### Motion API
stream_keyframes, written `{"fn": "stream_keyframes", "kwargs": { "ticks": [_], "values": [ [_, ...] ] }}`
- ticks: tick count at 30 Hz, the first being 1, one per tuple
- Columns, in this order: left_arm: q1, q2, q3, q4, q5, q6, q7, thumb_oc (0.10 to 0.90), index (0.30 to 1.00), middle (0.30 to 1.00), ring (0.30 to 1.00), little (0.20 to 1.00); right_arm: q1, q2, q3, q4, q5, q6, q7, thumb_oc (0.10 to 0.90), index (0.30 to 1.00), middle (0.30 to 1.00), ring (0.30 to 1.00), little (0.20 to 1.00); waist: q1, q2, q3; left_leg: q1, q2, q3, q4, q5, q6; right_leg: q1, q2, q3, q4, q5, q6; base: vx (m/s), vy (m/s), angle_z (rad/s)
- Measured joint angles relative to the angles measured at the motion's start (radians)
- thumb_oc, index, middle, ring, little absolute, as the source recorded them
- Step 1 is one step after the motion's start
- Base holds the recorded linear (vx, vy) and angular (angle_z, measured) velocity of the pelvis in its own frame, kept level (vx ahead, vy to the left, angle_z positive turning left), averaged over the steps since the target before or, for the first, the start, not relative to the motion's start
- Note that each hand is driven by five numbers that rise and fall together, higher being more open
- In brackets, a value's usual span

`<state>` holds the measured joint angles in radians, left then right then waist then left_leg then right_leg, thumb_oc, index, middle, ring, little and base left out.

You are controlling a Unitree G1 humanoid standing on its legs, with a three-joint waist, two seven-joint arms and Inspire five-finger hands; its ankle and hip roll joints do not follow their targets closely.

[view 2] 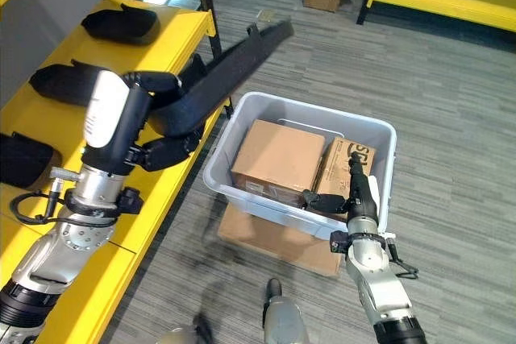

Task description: Move parts from the plastic box to the shelf.

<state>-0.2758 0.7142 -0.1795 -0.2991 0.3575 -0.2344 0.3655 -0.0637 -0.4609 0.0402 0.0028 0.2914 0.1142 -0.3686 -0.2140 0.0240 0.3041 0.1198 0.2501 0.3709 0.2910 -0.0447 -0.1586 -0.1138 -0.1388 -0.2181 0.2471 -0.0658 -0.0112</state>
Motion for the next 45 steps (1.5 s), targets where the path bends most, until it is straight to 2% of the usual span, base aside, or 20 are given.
{"fn": "stream_keyframes", "kwargs": {
  "ticks": [1, 2, 3, 4, 5, 7, 10, 12, 15, 20, 28, 37, 38, 39, 40, 41, 42, 43, 44, 45],
  "values": [
    [-0.038, -0.005, 0.0, 0.001, 0.0, -0.005, -0.001, 0.4, 0.3, 0.3, 0.3, 0.3, 0.008, 0.004, -0.059, -0.029, -0.004, -0.008, -0.023, 0.9, 1.0, 1.0, 1.0, 1.0, -0.04, 0.05, -0.001, 0.115, -0.068, 0.085, -0.259, 0.025, 0.019, -0.005, -0.013, 0.002, 0.001, 0.01, 0.016, -0.04, 0.468, 1.29],
    [-0.062, -0.041, -0.003, -0.004, 0.0, -0.004, 0.0, 0.4, 0.3, 0.3, 0.3, 0.3, 0.017, 0.009, -0.085, -0.035, -0.015, -0.008, -0.051, 0.9, 1.0, 1.0, 1.0, 1.0, -0.056, 0.089, -0.001, 0.149, -0.125, 0.138, -0.351, 0.031, 0.039, -0.012, -0.049, -0.011, 0.004, 0.036, 0.055, -0.06, 0.457, 1.0],
    [-0.062, -0.049, -0.012, -0.012, 0.0, -0.003, 0.002, 0.4, 0.3, 0.3, 0.3, 0.3, 0.036, 0.01, -0.062, -0.034, -0.015, -0.005, -0.053, 0.9, 1.0, 1.0, 1.0, 1.0, -0.054, 0.095, -0.004, 0.146, -0.172, 0.135, -0.359, 0.011, 0.07, -0.002, -0.092, -0.008, -0.015, 0.066, 0.091, -0.05, 0.36, 0.63],
    [-0.062, -0.051, -0.019, -0.016, 0.001, -0.004, 0.002, 0.4, 0.3, 0.3, 0.3, 0.3, 0.046, 0.013, -0.038, -0.033, -0.017, -0.004, -0.049, 0.9, 1.0, 1.0, 1.0, 1.0, -0.054, 0.111, -0.014, 0.142, -0.193, 0.129, -0.369, -0.014, 0.086, 0.003, -0.106, -0.008, -0.055, 0.102, 0.114, -0.05, 0.318, 0.26],
    [-0.062, -0.054, -0.023, -0.016, 0.001, 0.001, 0.003, 0.4, 0.3, 0.3, 0.3, 0.3, 0.049, 0.026, -0.004, -0.027, -0.017, 0.007, -0.041, 0.9, 1.0, 1.0, 1.0, 1.0, -0.038, 0.112, -0.016, 0.126, -0.22, 0.116, -0.369, -0.029, 0.104, 0.022, -0.127, -0.008, -0.123, 0.16, 0.124, -0.06, 0.225, 0.13],
    [-0.016, -0.059, -0.013, -0.027, 0.003, 0.014, 0.004, 0.4, 0.3, 0.3, 0.3, 0.3, 0.065, 0.038, 0.025, -0.026, -0.02, 0.034, -0.019, 0.9, 1.0, 1.0, 1.0, 1.0, -0.001, 0.092, -0.026, 0.121, -0.252, 0.111, -0.369, -0.035, 0.122, 0.064, -0.147, -0.011, -0.222, 0.227, 0.151, -0.08, 0.128, 0.07],
    [0.132, -0.061, 0.042, -0.043, 0.012, 0.016, 0.024, 0.4, 0.3, 0.3, 0.3, 0.3, 0.065, 0.059, 0.025, -0.025, -0.054, 0.054, -0.007, 0.9, 1.0, 1.0, 1.0, 1.0, 0.024, 0.007, -0.081, 0.082, -0.214, 0.09, -0.341, -0.02, 0.108, 0.075, -0.11, -0.038, -0.282, 0.267, 0.139, -0.06, 0.107, 0.14],
    [0.148, -0.061, 0.05, -0.032, 0.023, 0.015, 0.026, 0.4, 0.3, 0.3, 0.3, 0.3, 0.062, 0.058, 0.025, -0.025, -0.055, 0.054, -0.006, 0.9, 1.0, 1.0, 1.0, 1.0, 0.031, -0.005, -0.088, 0.081, -0.203, 0.088, -0.339, -0.017, 0.104, 0.079, -0.101, -0.039, -0.285, 0.267, 0.138, 0.02, 0.056, 0.08],
    [0.178, -0.061, 0.063, -0.022, 0.053, 0.014, 0.042, 0.4, 0.3, 0.3, 0.3, 0.3, 0.061, 0.057, 0.025, -0.026, -0.055, 0.053, 0.001, 0.9, 1.0, 1.0, 1.0, 1.0, 0.031, -0.001, -0.091, 0.091, -0.198, 0.087, -0.338, -0.016, 0.101, 0.096, -0.095, -0.04, -0.297, 0.267, 0.137, 0.01, 0.042, 0.01],
    [0.297, -0.07, 0.111, -0.023, 0.099, -0.055, 0.065, 0.4, 0.3, 0.3, 0.3, 0.3, 0.064, 0.056, 0.026, -0.028, -0.055, 0.052, 0.003, 0.9, 1.0, 1.0, 1.0, 1.0, 0.069, 0.011, -0.098, 0.068, -0.201, 0.06, -0.332, -0.013, 0.103, 0.101, -0.104, -0.077, -0.3, 0.269, 0.135, -0.02, 0.169, 0.14],
    [0.375, -0.073, 0.187, -0.022, 0.098, -0.056, 0.104, 0.4, 0.3, 0.3, 0.3, 0.3, 0.079, 0.054, 0.026, -0.03, -0.056, 0.047, 0.059, 0.9, 1.0, 1.0, 1.0, 1.0, 0.115, 0.013, -0.1, 0.055, -0.201, 0.027, -0.332, -0.005, 0.105, 0.109, -0.112, -0.108, -0.304, 0.27, 0.134, 0.0, 0.174, 0.15],
    [0.358, -0.075, 0.177, -0.023, 0.098, -0.127, 0.101, 0.4, 0.3, 0.3, 0.3, 0.3, 0.151, 0.056, 0.022, -0.03, -0.054, 0.041, 0.078, 0.9, 1.0, 1.0, 1.0, 1.0, 0.089, 0.007, -0.102, 0.045, -0.226, -0.015, -0.359, 0.009, 0.12, 0.114, -0.14, -0.12, -0.293, 0.271, 0.137, 0.01, 0.15, 0.16],
    [0.329, -0.078, 0.163, -0.014, 0.096, -0.126, 0.099, 0.4, 0.3, 0.3, 0.3, 0.3, 0.172, 0.055, 0.011, -0.037, -0.054, 0.034, 0.075, 0.9, 1.0, 1.0, 1.0, 1.0, 0.067, 0.006, -0.102, 0.019, -0.227, -0.059, -0.345, 0.006, 0.126, 0.117, -0.15, -0.097, -0.268, 0.268, 0.144, 0.0, 0.084, 1.17],
    [0.273, -0.094, 0.124, 0.01, 0.096, -0.124, 0.09, 0.4, 0.3, 0.3, 0.3, 0.3, 0.213, 0.048, -0.014, -0.055, -0.054, 0.027, 0.067, 0.9, 1.0, 1.0, 1.0, 1.0, 0.027, 0.017, -0.102, -0.018, -0.227, -0.118, -0.312, 0.007, 0.136, 0.115, -0.163, -0.025, -0.215, 0.265, 0.148, -0.02, 0.071, 1.45],
    [0.248, -0.101, 0.108, 0.017, 0.096, -0.123, 0.084, 0.4, 0.3, 0.3, 0.3, 0.3, 0.235, 0.042, -0.022, -0.065, -0.054, 0.028, 0.062, 0.9, 1.0, 1.0, 1.0, 1.0, 0.015, 0.022, -0.103, -0.029, -0.223, -0.14, -0.302, 0.012, 0.144, 0.101, -0.164, 0.03, -0.179, 0.265, 0.148, -0.02, 0.044, 1.44],
    [0.227, -0.101, 0.097, 0.013, 0.095, -0.123, 0.079, 0.4, 0.3, 0.3, 0.3, 0.3, 0.261, 0.032, -0.025, -0.083, -0.054, 0.027, 0.06, 0.9, 1.0, 1.0, 1.0, 1.0, 0.004, 0.024, -0.102, -0.027, -0.215, -0.161, -0.305, 0.031, 0.16, 0.057, -0.151, 0.133, -0.086, 0.237, 0.169, -0.03, 0.042, 0.87],
    [0.219, -0.102, 0.098, 0.01, 0.091, -0.122, 0.079, 0.4, 0.3, 0.3, 0.3, 0.3, 0.28, 0.035, -0.026, -0.104, -0.054, 0.024, 0.063, 0.9, 1.0, 1.0, 1.0, 1.0, -0.002, 0.018, -0.103, -0.028, -0.197, -0.182, -0.311, 0.038, 0.158, 0.015, -0.118, 0.206, 0.002, 0.16, 0.201, -0.03, 0.037, 0.58],
    [0.217, -0.102, 0.102, 0.008, 0.081, -0.122, 0.079, 0.4, 0.3, 0.3, 0.3, 0.3, 0.293, 0.041, -0.023, -0.119, -0.054, 0.021, 0.064, 0.9, 1.0, 1.0, 1.0, 1.0, -0.001, 0.012, -0.106, -0.025, -0.189, -0.186, -0.316, 0.042, 0.156, 0.01, -0.077, 0.25, 0.011, 0.114, 0.21, -0.09, 0.043, 0.49],
    [0.206, -0.1, 0.111, 0.006, 0.073, -0.108, 0.079, 0.4, 0.3, 0.3, 0.3, 0.3, 0.303, 0.054, -0.021, -0.127, -0.053, 0.004, 0.072, 0.9, 1.0, 1.0, 1.0, 1.0, -0.01, -0.001, -0.11, -0.033, -0.177, -0.213, -0.315, 0.05, 0.148, -0.01, 0.044, 0.282, 0.099, -0.016, 0.21, -0.1, 0.012, 0.59],
    [0.194, -0.098, 0.108, 0.005, 0.071, -0.099, 0.079, 0.4, 0.3, 0.3, 0.3, 0.3, 0.312, 0.054, -0.021, -0.129, -0.053, -0.002, 0.072, 0.9, 1.0, 1.0, 1.0, 1.0, -0.018, -0.015, -0.117, -0.046, -0.181, -0.238, -0.317, 0.054, 0.145, -0.011, 0.104, 0.287, 0.123, -0.039, 0.188, -0.15, -0.021, 0.46]
  ]
}}
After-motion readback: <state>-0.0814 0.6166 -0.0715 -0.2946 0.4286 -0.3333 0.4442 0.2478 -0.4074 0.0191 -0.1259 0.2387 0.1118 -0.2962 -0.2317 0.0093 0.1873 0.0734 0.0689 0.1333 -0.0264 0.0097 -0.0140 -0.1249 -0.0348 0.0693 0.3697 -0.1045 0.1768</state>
